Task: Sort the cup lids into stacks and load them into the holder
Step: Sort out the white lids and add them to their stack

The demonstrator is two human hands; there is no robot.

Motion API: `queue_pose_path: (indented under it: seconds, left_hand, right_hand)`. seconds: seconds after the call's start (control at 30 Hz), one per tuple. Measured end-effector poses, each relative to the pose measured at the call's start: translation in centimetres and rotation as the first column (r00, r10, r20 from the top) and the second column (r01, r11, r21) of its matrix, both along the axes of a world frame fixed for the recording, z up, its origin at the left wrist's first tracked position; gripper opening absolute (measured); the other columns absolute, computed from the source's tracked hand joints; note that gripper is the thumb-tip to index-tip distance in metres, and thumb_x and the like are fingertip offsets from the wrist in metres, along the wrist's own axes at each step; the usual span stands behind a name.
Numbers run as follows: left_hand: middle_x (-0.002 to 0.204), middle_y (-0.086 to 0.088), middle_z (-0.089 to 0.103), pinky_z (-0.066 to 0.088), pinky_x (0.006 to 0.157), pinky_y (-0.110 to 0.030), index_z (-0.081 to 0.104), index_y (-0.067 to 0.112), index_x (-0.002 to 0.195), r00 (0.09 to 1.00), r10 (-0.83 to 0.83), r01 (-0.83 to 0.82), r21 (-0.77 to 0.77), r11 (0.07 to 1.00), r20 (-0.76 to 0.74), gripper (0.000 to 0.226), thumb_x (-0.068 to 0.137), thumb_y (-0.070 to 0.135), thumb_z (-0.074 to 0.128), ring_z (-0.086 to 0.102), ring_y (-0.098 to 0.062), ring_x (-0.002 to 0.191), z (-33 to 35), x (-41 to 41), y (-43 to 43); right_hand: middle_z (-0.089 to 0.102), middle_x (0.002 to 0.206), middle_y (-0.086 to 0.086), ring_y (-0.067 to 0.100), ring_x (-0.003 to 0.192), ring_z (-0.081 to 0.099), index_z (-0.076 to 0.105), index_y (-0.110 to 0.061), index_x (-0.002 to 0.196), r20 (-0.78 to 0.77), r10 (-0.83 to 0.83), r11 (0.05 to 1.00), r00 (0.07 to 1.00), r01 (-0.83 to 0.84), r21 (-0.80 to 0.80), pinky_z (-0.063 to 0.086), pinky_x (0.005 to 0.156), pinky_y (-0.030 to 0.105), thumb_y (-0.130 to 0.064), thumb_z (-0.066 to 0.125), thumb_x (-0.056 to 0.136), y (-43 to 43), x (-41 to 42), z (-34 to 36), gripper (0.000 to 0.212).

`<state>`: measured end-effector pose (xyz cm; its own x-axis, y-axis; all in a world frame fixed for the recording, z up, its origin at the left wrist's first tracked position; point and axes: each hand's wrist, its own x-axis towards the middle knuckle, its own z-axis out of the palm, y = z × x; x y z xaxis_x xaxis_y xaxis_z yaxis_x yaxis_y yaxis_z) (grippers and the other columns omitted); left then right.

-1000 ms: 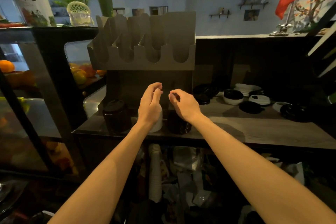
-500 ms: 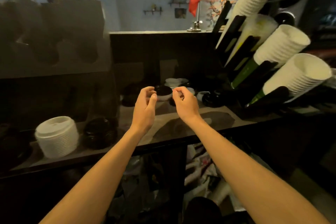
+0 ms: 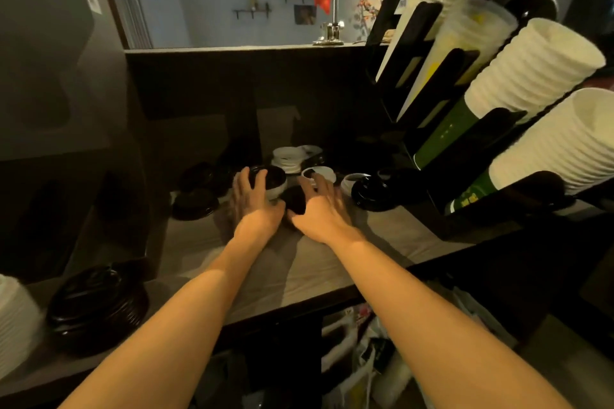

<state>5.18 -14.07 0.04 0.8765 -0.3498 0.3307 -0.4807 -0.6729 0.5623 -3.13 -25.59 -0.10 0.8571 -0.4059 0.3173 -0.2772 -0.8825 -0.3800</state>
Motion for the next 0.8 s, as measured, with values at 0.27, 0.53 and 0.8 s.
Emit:
queue_pose_path:
  seconds: [0.27, 0.53, 0.8]
  left_hand:
    - [0.145, -0.011, 0.042, 0.025, 0.116, -0.044, 0.054, 0.017, 0.124, 1.0, 0.026, -0.027, 0.099, 0.995, 0.018, 0.028, 0.098, 0.025, 0.061, 0.03, -0.03, 0.143, -0.3, 1.4, -0.6]
    - [0.138, -0.015, 0.053, 0.038, 0.102, -0.044, 0.047, 0.012, 0.136, 0.983, 0.062, -0.112, -0.299, 0.948, -0.17, 0.036, 0.108, 0.035, 0.044, 0.051, -0.035, 0.127, 1.0, -1.1, 1.9]
    - [0.117, -0.004, 0.055, 0.037, 0.089, -0.032, 0.05, 0.013, 0.134, 0.909, -0.037, -0.279, -0.673, 0.685, -0.415, 0.04, 0.11, 0.042, 0.037, 0.052, -0.02, 0.112, 1.5, -4.1, 6.5]
  right_hand:
    - [0.042, 0.142, 0.009, 0.029, 0.133, 0.036, 0.052, -0.022, 0.136, -0.022, 0.004, 0.998, 1.0, -0.005, -0.07, 0.033, 0.11, 0.04, -0.058, 0.063, 0.087, -0.8, 0.7, -0.6, 0.063]
    - [0.04, 0.143, 0.007, 0.031, 0.134, 0.039, 0.047, -0.024, 0.141, -0.046, 0.013, 0.999, 0.999, -0.011, 0.033, 0.039, 0.108, 0.044, -0.058, 0.067, 0.085, 0.2, -0.6, 0.2, 0.068]
    - [0.044, 0.145, 0.005, 0.027, 0.138, 0.038, 0.038, -0.028, 0.146, -0.001, 0.117, 0.993, 0.993, -0.117, -0.006, 0.032, 0.112, 0.041, -0.059, 0.072, 0.082, 2.7, -2.8, 1.2, 0.079]
